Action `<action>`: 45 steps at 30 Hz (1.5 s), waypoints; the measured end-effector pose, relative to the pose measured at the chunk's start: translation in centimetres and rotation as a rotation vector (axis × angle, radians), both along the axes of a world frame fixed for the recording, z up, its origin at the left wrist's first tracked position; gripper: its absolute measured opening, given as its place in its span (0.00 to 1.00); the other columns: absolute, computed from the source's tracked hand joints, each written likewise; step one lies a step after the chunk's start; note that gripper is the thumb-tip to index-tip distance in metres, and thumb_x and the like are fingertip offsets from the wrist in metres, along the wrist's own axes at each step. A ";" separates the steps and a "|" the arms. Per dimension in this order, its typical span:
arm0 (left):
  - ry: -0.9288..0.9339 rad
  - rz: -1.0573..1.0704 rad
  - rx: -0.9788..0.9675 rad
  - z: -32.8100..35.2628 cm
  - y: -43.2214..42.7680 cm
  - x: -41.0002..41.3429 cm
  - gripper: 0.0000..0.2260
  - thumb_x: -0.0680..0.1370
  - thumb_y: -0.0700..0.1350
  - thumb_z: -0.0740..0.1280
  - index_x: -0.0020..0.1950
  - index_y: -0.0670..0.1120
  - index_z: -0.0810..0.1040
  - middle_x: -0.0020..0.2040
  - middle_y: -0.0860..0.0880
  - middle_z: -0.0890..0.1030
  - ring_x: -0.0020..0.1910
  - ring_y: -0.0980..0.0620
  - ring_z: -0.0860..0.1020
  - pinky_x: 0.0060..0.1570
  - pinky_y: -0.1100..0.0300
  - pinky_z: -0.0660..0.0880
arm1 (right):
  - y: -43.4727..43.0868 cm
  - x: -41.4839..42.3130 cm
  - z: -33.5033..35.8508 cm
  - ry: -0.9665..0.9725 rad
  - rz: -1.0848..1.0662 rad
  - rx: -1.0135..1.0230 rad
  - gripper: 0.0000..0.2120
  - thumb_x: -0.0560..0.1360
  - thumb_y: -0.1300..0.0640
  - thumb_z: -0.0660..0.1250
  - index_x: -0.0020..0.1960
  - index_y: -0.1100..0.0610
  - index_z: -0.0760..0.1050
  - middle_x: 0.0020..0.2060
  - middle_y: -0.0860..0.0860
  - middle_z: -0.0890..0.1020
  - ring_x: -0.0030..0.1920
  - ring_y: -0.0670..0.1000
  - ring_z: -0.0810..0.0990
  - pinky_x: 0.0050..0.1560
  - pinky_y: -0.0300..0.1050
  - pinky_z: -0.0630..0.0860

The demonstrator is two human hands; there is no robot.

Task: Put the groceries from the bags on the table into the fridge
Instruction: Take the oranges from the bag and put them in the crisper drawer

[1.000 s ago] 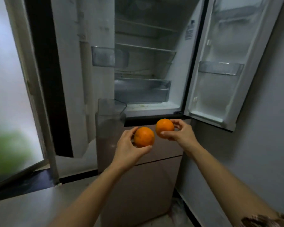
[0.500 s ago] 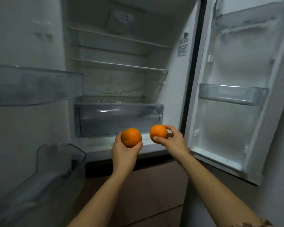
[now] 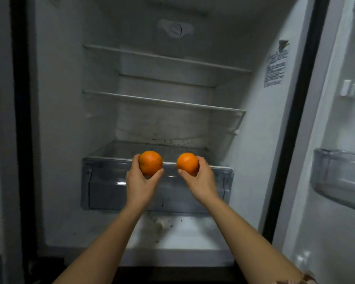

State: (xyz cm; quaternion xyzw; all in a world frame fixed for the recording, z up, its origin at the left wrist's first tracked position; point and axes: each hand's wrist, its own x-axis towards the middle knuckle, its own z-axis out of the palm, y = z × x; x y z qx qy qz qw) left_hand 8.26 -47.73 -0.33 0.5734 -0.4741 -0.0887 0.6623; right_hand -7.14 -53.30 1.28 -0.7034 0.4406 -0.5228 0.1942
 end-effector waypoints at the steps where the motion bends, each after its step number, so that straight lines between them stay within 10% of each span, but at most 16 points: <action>1: -0.045 0.018 -0.001 0.2 -0.7 0.6 0.32 0.70 0.54 0.74 0.69 0.51 0.65 0.57 0.47 0.77 0.53 0.46 0.77 0.52 0.51 0.75 | -0.9 0.3 -0.1 0.032 -0.003 -0.027 0.28 0.70 0.47 0.73 0.66 0.51 0.67 0.57 0.53 0.77 0.56 0.55 0.76 0.56 0.53 0.74; 9: -0.326 0.144 0.125 1.5 -3.5 3.1 0.32 0.74 0.60 0.67 0.72 0.49 0.60 0.49 0.49 0.78 0.59 0.44 0.73 0.70 0.48 0.54 | -4.5 0.8 0.4 0.370 -0.080 -0.102 0.30 0.76 0.38 0.62 0.72 0.45 0.56 0.54 0.50 0.80 0.61 0.53 0.75 0.72 0.54 0.48; 19: -0.356 0.168 0.053 2.5 -0.6 2.7 0.31 0.71 0.61 0.69 0.67 0.48 0.66 0.43 0.50 0.74 0.50 0.46 0.69 0.62 0.48 0.65 | -2.9 -0.4 0.2 0.172 -0.036 -0.168 0.29 0.68 0.31 0.65 0.64 0.40 0.61 0.48 0.53 0.79 0.49 0.57 0.78 0.50 0.55 0.77; 32: -0.494 0.284 0.014 2.7 5.3 1.1 0.30 0.65 0.67 0.67 0.60 0.52 0.67 0.47 0.48 0.79 0.48 0.43 0.77 0.52 0.47 0.72 | 5.4 -2.9 1.5 0.227 -0.009 -0.219 0.27 0.69 0.39 0.72 0.63 0.43 0.66 0.50 0.48 0.79 0.48 0.53 0.78 0.48 0.50 0.77; 45: -0.566 -0.056 0.679 9.3 2.7 3.9 0.31 0.51 0.69 0.68 0.37 0.44 0.80 0.31 0.49 0.78 0.30 0.51 0.75 0.32 0.59 0.71 | -0.1 0.7 8.1 0.635 0.213 0.288 0.17 0.64 0.47 0.74 0.41 0.61 0.80 0.32 0.53 0.78 0.31 0.49 0.76 0.28 0.40 0.73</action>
